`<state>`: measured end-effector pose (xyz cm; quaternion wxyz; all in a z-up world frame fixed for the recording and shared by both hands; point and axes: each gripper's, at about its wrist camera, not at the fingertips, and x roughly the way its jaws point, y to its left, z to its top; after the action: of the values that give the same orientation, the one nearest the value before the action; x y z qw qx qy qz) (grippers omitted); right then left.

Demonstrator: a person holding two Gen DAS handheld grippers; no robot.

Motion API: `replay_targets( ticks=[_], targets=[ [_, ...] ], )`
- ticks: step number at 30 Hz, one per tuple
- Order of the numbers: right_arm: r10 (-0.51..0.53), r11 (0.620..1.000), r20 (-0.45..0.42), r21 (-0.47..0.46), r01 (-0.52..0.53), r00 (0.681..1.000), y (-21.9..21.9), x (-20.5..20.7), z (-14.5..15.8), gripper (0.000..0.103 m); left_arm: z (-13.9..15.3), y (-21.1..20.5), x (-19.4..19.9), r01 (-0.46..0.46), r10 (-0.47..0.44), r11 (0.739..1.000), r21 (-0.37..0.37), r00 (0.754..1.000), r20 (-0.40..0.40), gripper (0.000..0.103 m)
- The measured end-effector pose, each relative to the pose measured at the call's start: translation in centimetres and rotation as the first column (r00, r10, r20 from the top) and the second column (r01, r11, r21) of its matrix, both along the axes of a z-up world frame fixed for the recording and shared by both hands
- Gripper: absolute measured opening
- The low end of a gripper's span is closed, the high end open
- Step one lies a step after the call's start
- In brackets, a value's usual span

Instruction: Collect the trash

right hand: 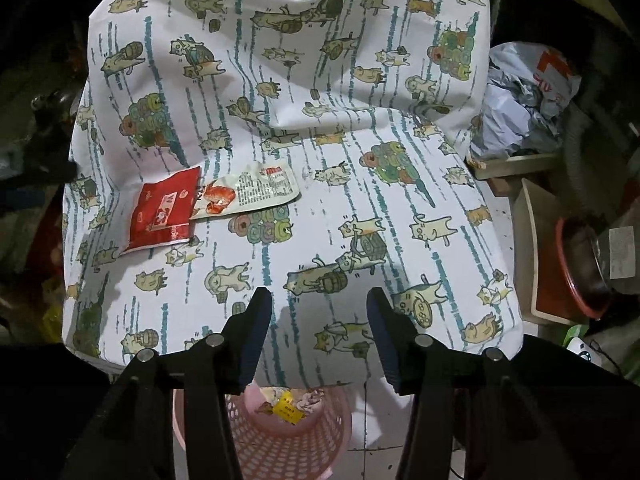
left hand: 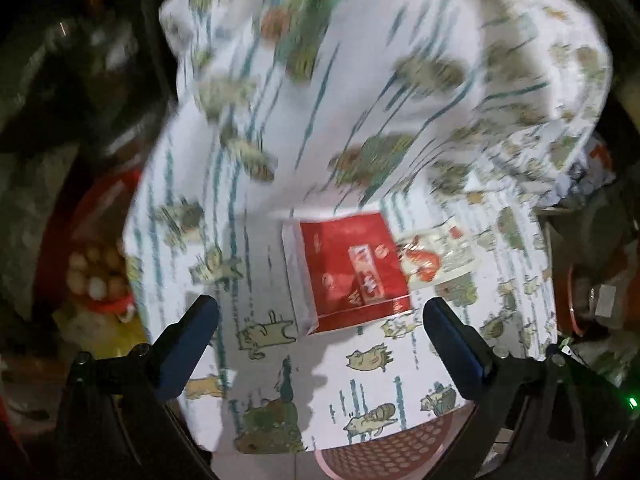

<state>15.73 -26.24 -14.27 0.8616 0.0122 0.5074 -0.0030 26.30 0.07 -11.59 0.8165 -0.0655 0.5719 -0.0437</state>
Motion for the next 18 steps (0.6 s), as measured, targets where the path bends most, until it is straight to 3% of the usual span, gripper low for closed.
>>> replay_targets(
  ticks=[4,7,10,13,18],
  targets=[
    [0.003,1.000,0.007,-0.013,-0.003,1.000,-0.2,0.2,0.0,0.052,-3.5,-0.7,1.0,-0.044,0.044,0.999,-0.005,0.995,-0.093,0.099],
    [-0.021,0.999,0.025,-0.040,0.022,0.999,-1.0,0.5,0.3,0.055,-4.8,-2.3,1.4,-0.029,0.031,0.999,0.022,0.993,-0.113,0.098],
    [-0.052,0.999,0.025,-0.014,0.052,0.998,-2.2,0.6,0.6,0.055,-5.5,-5.1,1.5,0.069,-0.065,0.997,0.037,0.992,-0.111,0.098],
    [-0.066,0.997,0.018,0.029,0.066,0.998,-3.0,1.0,0.7,0.055,-6.6,-8.5,1.1,0.179,-0.165,0.975,0.130,0.980,-0.115,0.095],
    [-0.062,0.996,0.000,0.067,0.062,0.998,-3.4,1.3,0.6,0.055,-8.8,-10.6,1.3,0.220,-0.196,0.965,0.143,0.967,-0.165,0.095]
  ],
)
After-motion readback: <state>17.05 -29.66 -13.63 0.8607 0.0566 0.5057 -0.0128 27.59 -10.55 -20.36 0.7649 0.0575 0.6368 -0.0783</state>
